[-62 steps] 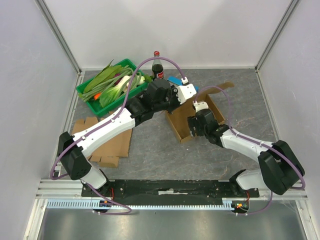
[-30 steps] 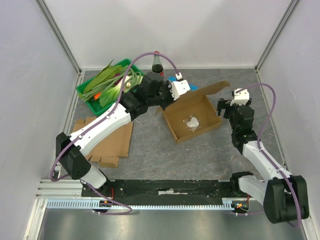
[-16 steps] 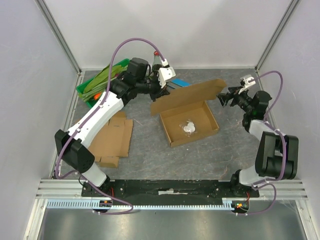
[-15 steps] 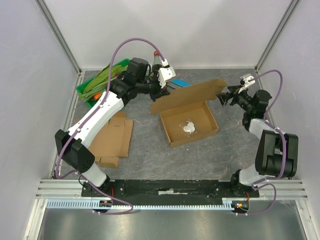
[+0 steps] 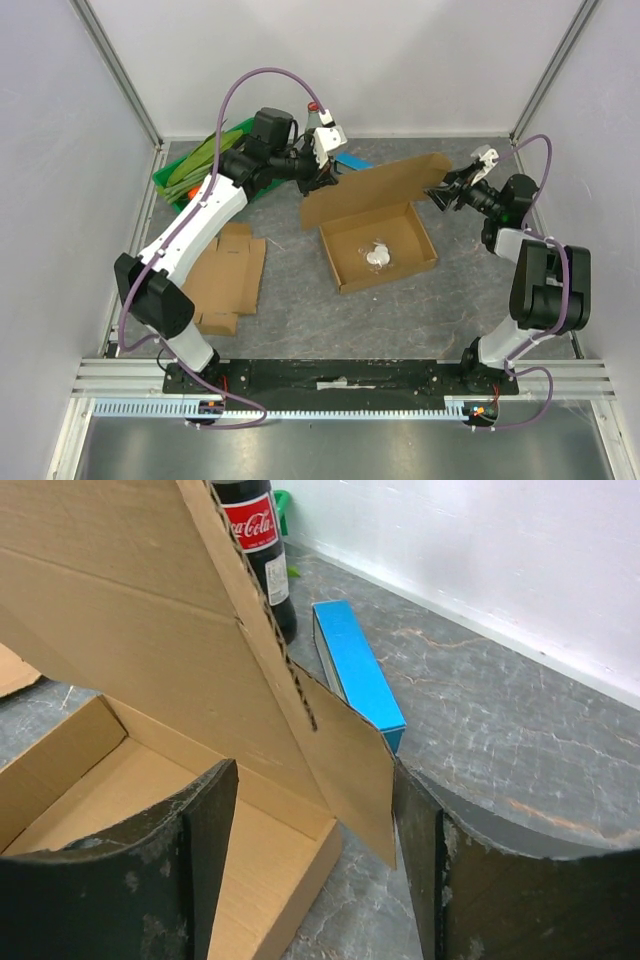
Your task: Fold the paper box
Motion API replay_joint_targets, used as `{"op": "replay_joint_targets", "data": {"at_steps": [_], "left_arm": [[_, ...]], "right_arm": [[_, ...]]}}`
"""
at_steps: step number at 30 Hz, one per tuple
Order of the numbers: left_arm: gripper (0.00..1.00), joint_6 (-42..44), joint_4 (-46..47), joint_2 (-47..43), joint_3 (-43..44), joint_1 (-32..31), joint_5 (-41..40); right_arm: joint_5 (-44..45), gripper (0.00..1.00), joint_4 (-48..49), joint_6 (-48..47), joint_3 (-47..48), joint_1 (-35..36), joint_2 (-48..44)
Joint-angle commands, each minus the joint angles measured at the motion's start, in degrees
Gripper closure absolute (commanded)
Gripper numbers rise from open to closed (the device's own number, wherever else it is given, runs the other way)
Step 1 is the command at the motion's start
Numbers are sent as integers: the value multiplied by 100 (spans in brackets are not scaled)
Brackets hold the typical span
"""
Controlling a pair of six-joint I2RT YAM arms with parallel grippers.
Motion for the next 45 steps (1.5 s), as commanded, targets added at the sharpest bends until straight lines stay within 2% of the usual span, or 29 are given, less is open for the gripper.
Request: {"op": "replay_joint_targets", "data": {"at_steps": [1, 3, 5, 7, 8, 9, 10, 12, 13, 14, 15, 17, 18, 20, 21, 23, 26, 29, 31, 33, 35, 36, 38, 39, 41, 44, 45], "left_arm": [[97, 173, -169, 192, 325, 110, 413], [97, 155, -213, 244, 421, 119, 432], [96, 120, -222, 306, 457, 119, 424], [89, -159, -83, 289, 484, 119, 214], [82, -379, 75, 263, 466, 163, 82], [69, -642, 399, 236, 440, 198, -76], [63, -1106, 498, 210, 431, 242, -191], [41, -1723, 1048, -9, 169, 295, -812], [35, -2291, 1200, -123, 28, 295, -1486], [30, -2576, 1367, -446, -156, 304, -1823], [21, -2805, 1717, -641, -671, 304, -2018], [17, -3394, 2158, -1150, -1332, 304, -2703], [16, -3483, 2360, -1605, -2014, 312, -2871], [14, -3449, 3115, -2056, -2712, 321, -3346], [13, -3414, 3370, -2310, -3220, 347, -3356], [16, -3221, 3722, -2392, -3444, 444, -3077], [17, -2756, 3628, -2375, -3515, 453, -2277], [17, -2342, 3137, -2138, -3393, 505, -2178], [24, -2149, 3056, -1954, -3392, 610, -2126], [41, -1973, 3039, -1848, -3445, 664, -2073], [41, -1884, 3135, -1777, -3533, 743, -2160], [38, -1867, 3248, -1733, -3568, 804, -2048], [35, -1936, 3145, -1445, -3376, 1120, -1513], [29, -2076, 3118, -1347, -3140, 1225, -1067], [25, -2165, 3109, -1127, -2954, 1498, -555], [25, -2165, 3030, -784, -2663, 1552, 44], [29, -2244, 3091, -662, -2654, 1552, 124]], "right_arm": [[-447, 32, 886, 304, 286, 41, 305], [-500, 43, 1080, 575, 321, 41, 498], [-492, 56, 1860, 970, 260, 50, 613], [-413, 68, 2937, 1628, 41, 50, 736], [-343, 76, 3136, 1754, -82, 50, 754], [-342, 81, 3242, 1842, -109, 50, 780], [-333, 85, 3348, 1939, -144, 41, 754], [-246, 90, 3340, 1870, -311, 50, 632], [-176, 91, 3018, 1782, -346, 50, 561], [-105, 96, 2710, 1468, -347, 59, 491], [-87, 98, 2438, 1317, -347, 76, 342], [96, 99, 1918, 949, -451, 102, 157], [211, 100, 1699, 798, -478, 111, -61], [396, 100, 987, 204, -496, 181, -274], [457, 100, 750, -36, -470, 225, -457], [510, 100, 2, -423, -347, 330, -573], [581, 100, -561, -776, -189, 357, -609], [616, 100, -677, -855, -162, 349, -626], [651, 100, -685, -855, -153, 349, -635], [695, 100, -729, -864, -127, 349, -635], [695, 100, -896, -1040, -66, 357, -644], [695, 100, -905, -1040, -65, 349, -652], [686, 100, -905, -1049, -39, 349, -644], [678, 100, -905, -1049, -39, 349, -626], [660, 100, -905, -1040, -30, 357, -609], [642, 100, -853, -1014, -30, 357, -574], [634, 100, -809, -987, -30, 357, -573]]}}
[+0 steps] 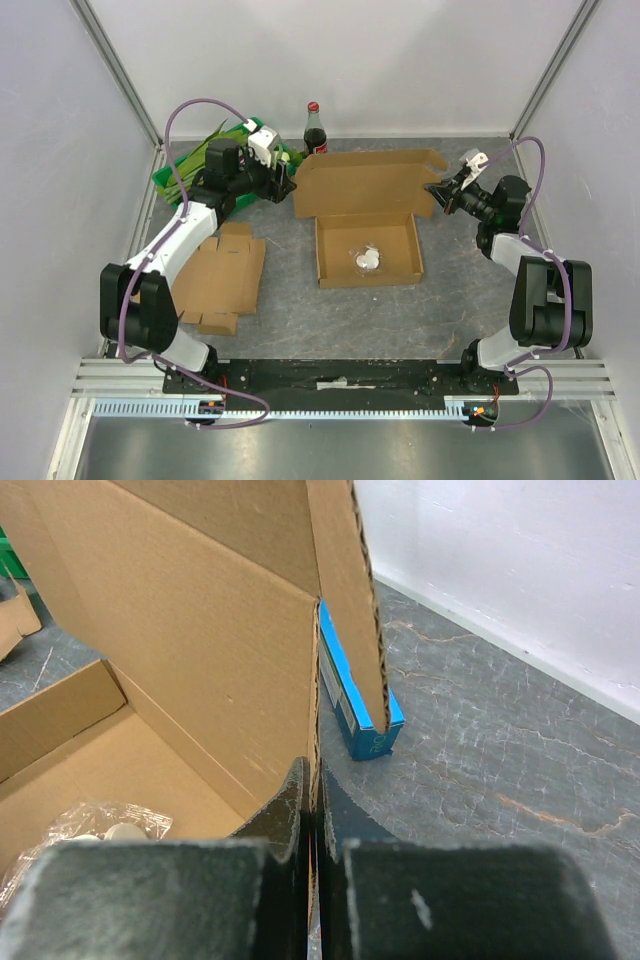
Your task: Fold the paper box
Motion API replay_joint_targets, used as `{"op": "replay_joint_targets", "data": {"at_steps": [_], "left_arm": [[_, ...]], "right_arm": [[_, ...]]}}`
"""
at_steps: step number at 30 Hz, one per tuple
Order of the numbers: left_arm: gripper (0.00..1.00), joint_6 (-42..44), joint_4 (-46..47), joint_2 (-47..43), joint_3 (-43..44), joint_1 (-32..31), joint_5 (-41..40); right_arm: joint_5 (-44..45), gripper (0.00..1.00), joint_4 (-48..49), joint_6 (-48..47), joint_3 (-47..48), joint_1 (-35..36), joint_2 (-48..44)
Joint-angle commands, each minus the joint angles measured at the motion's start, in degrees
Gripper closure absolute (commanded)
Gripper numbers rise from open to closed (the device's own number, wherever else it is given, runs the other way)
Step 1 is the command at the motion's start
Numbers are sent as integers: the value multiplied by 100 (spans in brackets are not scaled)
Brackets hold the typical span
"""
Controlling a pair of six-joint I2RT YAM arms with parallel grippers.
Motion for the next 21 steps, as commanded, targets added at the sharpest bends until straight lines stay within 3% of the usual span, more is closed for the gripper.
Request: {"op": "replay_joint_targets", "data": {"at_steps": [1, 3, 8, 11, 13, 14, 21], "left_arm": [[33, -61, 304, 297, 366, 59, 1140], [43, -244, 384, 437, 401, 50, 1490], [55, -351, 516, 613, 428, -55, 1563], [64, -509, 560, 666, 445, -195, 1143], [72, -588, 578, 640, 437, -450, 441], [82, -702, 604, 622, 393, -538, 81], [98, -1589, 1071, 210, -47, -1468, -2117]], "right_arm": [[48, 100, -48, -174, 156, -10, -18], [13, 100, 57, -130, 147, -18, 26], [74, 100, 111, 37, 103, 25, 26], [555, 100, 58, -33, 15, 139, -96], [960, 100, -118, -234, -133, 358, -342], [1649, 100, -144, -244, -187, 464, -448], [4614, 100, -794, 553, -669, 1378, -1449]]}}
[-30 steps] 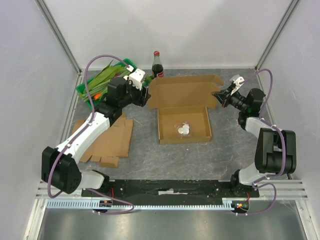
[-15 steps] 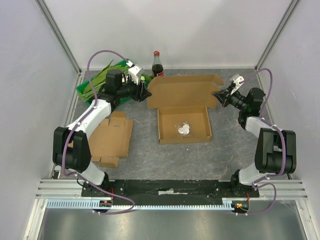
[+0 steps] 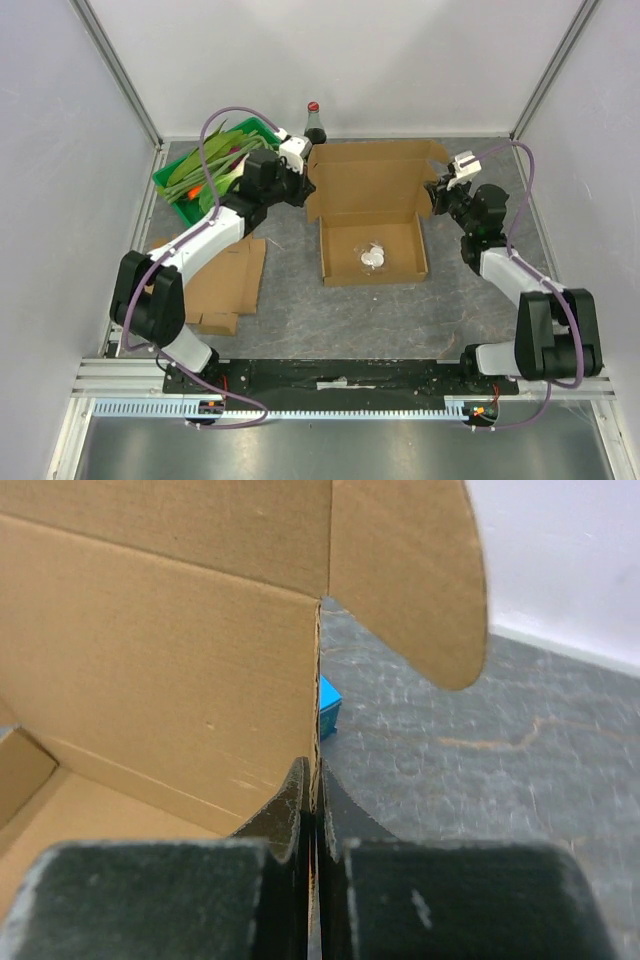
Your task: Fold the paper box
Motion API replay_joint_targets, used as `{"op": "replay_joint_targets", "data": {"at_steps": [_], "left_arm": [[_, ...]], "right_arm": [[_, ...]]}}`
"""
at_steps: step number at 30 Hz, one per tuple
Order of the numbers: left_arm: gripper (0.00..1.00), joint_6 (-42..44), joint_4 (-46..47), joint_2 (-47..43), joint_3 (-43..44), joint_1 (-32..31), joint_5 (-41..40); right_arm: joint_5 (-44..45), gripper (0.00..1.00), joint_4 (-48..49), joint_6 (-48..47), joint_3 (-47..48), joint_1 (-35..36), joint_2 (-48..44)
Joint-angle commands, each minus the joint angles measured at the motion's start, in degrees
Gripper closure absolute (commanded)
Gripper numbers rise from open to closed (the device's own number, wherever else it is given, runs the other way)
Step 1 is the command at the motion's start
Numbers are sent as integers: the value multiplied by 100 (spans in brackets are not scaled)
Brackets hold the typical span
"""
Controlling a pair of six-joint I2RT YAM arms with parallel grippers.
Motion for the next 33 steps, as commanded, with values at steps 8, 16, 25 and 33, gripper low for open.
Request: {"op": "replay_joint_targets", "data": {"at_steps": [8, 16, 25, 33], "left_arm": [[98, -2188, 278, -502, -189, -1202, -3571], [98, -2656, 690, -318, -348, -1686, -4276], [98, -2402, 1674, -98, -382, -1704, -4777], [98, -2305, 3195, -124, -1349, -1713, -4628]], "right_arm": [[4805, 100, -1394, 2161, -519, 1434, -1462], [5816, 100, -684, 2453, -677, 1953, -1094], [5817, 100, 669, 1829, -651, 1997, -381], [5447, 100, 1618, 1732, -1071, 2041, -161]]}}
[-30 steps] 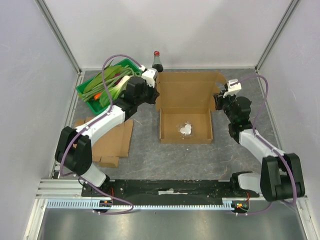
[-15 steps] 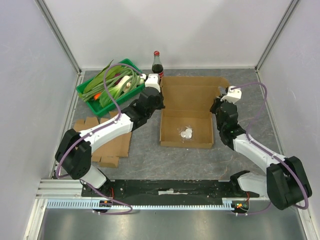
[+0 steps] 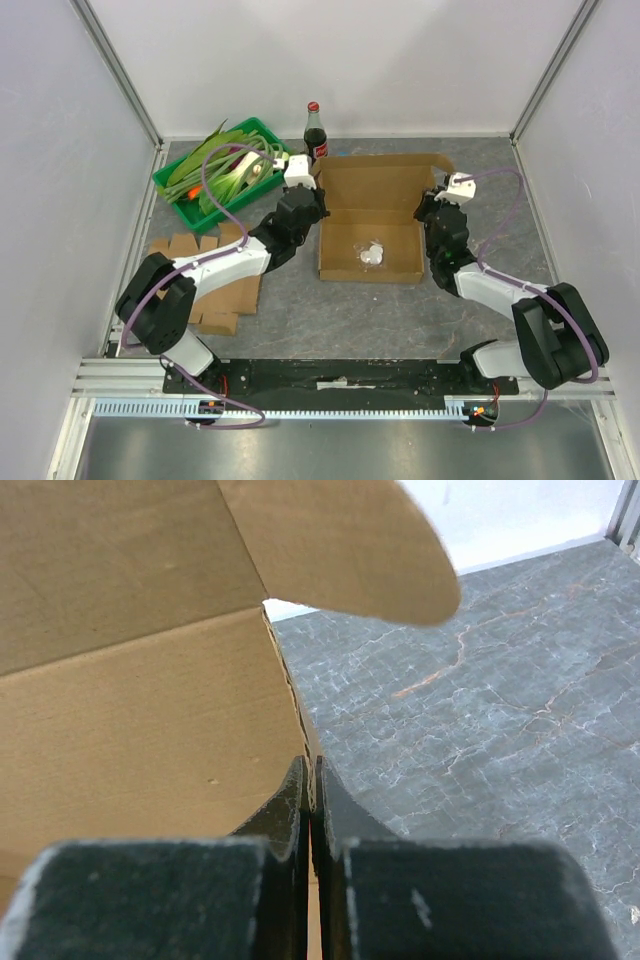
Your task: Fold the paper box
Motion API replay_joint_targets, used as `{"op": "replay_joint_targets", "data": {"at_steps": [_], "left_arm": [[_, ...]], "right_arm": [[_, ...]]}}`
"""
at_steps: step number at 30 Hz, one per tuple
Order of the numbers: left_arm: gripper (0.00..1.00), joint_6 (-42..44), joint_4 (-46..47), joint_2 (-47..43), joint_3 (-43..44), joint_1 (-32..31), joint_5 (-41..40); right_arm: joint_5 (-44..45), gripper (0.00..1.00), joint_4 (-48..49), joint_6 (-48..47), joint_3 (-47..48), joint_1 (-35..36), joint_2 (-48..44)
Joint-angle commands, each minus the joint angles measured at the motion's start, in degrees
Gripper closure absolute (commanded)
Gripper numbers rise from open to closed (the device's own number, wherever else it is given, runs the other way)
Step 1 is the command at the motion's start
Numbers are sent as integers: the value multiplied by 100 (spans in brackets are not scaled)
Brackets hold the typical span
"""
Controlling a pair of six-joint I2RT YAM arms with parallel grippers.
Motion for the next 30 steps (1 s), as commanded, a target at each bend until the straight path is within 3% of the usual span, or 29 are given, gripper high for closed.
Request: {"op": "replay_joint_targets", "data": {"at_steps": [1, 7, 12, 24, 28, 30], "left_arm": [[98, 12, 1440, -50, -453, 1, -169], [98, -57, 2091, -129, -1113, 1, -11], [98, -260, 2091, -103, -1262, -122, 25], [98, -374, 2373, -270, -2106, -227, 6], [98, -497, 2110, -348, -2089, -236, -11], [98, -489, 2110, -384, -2124, -236, -28]], "right_arm": [[38, 100, 865, -76, -414, 26, 90], [2, 100, 1279, -155, -906, 157, -50], [73, 100, 1305, -103, -1231, 245, -269], [318, 100, 559, 696, -1699, 439, -789], [905, 100, -1351, 1601, -856, 526, -789], [1267, 100, -1847, 1943, -434, 675, -745]]}}
